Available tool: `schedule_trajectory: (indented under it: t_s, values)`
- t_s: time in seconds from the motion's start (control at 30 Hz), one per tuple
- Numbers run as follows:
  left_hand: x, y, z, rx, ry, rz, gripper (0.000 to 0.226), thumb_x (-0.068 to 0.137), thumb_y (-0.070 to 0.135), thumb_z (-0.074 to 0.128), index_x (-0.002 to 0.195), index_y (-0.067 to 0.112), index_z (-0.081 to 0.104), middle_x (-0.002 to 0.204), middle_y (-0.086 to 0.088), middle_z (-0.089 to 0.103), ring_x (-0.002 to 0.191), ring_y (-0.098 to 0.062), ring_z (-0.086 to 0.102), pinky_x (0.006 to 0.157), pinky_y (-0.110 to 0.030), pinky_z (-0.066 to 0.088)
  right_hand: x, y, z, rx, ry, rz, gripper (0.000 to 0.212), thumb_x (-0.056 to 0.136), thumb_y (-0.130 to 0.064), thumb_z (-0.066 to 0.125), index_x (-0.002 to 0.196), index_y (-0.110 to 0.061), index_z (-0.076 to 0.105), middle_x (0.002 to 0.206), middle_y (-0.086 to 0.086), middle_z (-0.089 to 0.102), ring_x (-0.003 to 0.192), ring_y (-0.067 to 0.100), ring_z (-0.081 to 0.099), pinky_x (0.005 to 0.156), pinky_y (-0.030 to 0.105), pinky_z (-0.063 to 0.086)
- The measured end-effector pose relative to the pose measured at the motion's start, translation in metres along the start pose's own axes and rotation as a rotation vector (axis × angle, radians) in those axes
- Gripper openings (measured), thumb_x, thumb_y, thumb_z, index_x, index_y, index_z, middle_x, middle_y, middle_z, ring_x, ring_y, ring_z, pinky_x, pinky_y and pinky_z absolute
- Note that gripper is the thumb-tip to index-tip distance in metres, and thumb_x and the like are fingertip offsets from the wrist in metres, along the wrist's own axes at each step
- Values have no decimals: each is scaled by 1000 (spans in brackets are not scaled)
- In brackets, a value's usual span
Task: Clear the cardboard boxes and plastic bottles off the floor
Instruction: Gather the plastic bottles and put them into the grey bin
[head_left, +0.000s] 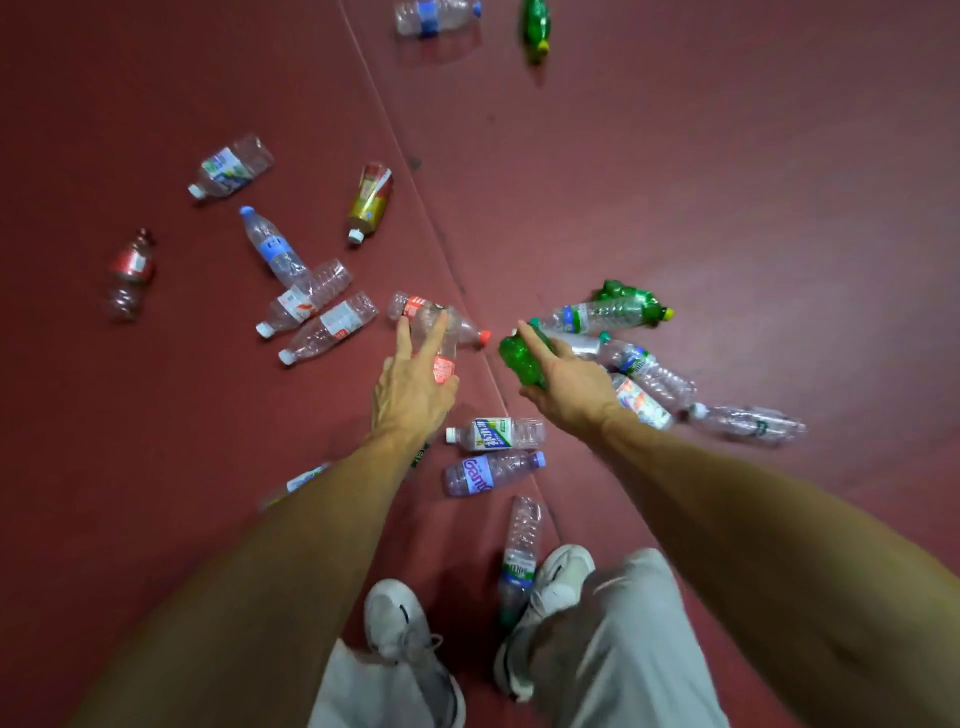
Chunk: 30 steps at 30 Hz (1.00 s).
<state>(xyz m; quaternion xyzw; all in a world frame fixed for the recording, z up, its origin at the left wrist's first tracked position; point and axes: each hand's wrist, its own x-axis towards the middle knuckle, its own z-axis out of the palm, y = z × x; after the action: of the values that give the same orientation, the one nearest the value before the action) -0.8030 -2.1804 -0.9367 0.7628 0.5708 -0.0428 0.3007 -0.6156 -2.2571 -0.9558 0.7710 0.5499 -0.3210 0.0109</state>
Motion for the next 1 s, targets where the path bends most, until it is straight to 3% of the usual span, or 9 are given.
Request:
schedule_trajectory:
  t_s: [0.13, 0.33, 0.47, 0.67, 0.83, 1.0]
  values:
    - [-59, 66, -90, 18, -22, 88, 81, 91, 29, 64, 156, 46, 18, 168, 0, 4, 127, -39, 50, 98, -43, 45, -86, -34, -97, 2, 30, 31, 79, 98, -31, 58, 158, -40, 8, 168, 8, -1, 129, 39, 51, 91, 42, 49]
    - [-126, 144, -188, 80, -79, 288, 82, 92, 30, 62, 155, 50, 13, 168, 4, 4, 127, -37, 51, 99, -43, 45, -207, -69, -208, 22, 137, 157, 65, 101, -30, 53, 157, -37, 20, 168, 1, 3, 133, 34, 47, 92, 42, 47]
    - [-159, 183, -237, 154, -119, 459, 82, 94, 35, 60, 155, 51, 9, 168, 5, 1, 124, -35, 52, 97, -40, 45, -283, -86, -254, 42, 291, 310, 59, 101, -33, 54, 154, -37, 27, 165, -4, 11, 115, 38, 58, 83, 40, 48]
    - [-221, 244, -265, 227, -200, 776, 80, 94, 48, 61, 156, 50, 10, 168, 5, 0, 132, -36, 49, 103, -43, 43, -397, -92, -279, 186, 487, 579, 62, 99, -42, 56, 154, -37, 27, 166, -6, 10, 111, 41, 61, 90, 40, 46]
    - [-301, 301, -262, 302, -229, 981, 78, 95, 42, 61, 156, 49, 12, 168, 8, 0, 133, -35, 48, 104, -44, 44, -506, -89, -274, 243, 615, 792, 66, 99, -42, 56, 156, -36, 24, 168, -6, 7, 122, 37, 56, 97, 38, 43]
    - [-402, 350, -237, 375, -251, 1204, 74, 95, 42, 59, 155, 50, 15, 168, 8, 4, 130, -35, 52, 98, -42, 46, -628, -81, -239, 273, 708, 998, 66, 100, -42, 55, 157, -38, 22, 168, -7, 6, 120, 40, 56, 97, 41, 45]
